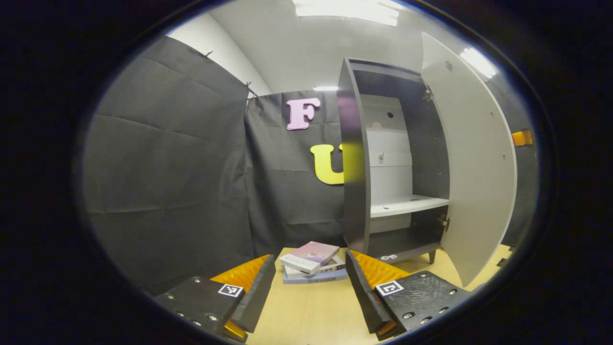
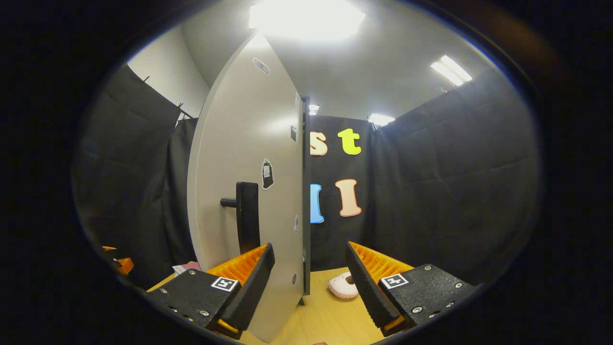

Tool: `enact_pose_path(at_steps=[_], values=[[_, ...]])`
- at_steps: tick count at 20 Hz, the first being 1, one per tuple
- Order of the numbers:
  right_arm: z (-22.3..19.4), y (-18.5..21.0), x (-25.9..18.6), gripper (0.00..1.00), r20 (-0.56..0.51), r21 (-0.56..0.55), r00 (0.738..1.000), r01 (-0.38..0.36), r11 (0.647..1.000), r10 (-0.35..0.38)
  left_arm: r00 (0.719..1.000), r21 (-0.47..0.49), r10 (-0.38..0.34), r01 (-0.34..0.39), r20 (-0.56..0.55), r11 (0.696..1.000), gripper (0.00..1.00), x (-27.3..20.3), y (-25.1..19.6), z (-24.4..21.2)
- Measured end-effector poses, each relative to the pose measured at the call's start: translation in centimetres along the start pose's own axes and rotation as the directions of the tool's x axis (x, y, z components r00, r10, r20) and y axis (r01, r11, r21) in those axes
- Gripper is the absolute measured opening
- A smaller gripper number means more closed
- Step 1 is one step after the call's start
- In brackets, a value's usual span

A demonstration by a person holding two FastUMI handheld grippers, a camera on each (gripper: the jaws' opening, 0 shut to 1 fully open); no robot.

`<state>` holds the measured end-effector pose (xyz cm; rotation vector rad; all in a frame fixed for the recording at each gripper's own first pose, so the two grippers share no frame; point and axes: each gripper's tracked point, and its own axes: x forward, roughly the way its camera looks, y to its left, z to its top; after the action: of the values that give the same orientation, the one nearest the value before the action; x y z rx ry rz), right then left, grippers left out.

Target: Open the cabinet door with the right hand, grasp the bottle in the cabinet with the left hand and place it on the coaster, then close the cabinet door with the right hand.

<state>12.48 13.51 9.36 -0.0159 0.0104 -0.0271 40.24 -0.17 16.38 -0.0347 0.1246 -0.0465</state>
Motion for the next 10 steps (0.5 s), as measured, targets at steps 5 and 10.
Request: enact_pose_path(at_steps=[5, 10], values=[[-0.1, 3.3, 0.4, 0.92, -0.004, 0.015, 0.999, -0.032, 0.999, 0.032, 1.0, -0.008, 0.017, -0.017, -0.01, 1.0, 0.84, 0.2, 2.5, -0.8], [-0.6, 6.0, 1.4, 0.93, -0.019, 0.007, 0.998, -0.057, 0.998, 0.058, 0.999, -0.008, 0.047, -0.047, -0.014, 0.999, 0.84, 0.0, 5.1, -1.4]])
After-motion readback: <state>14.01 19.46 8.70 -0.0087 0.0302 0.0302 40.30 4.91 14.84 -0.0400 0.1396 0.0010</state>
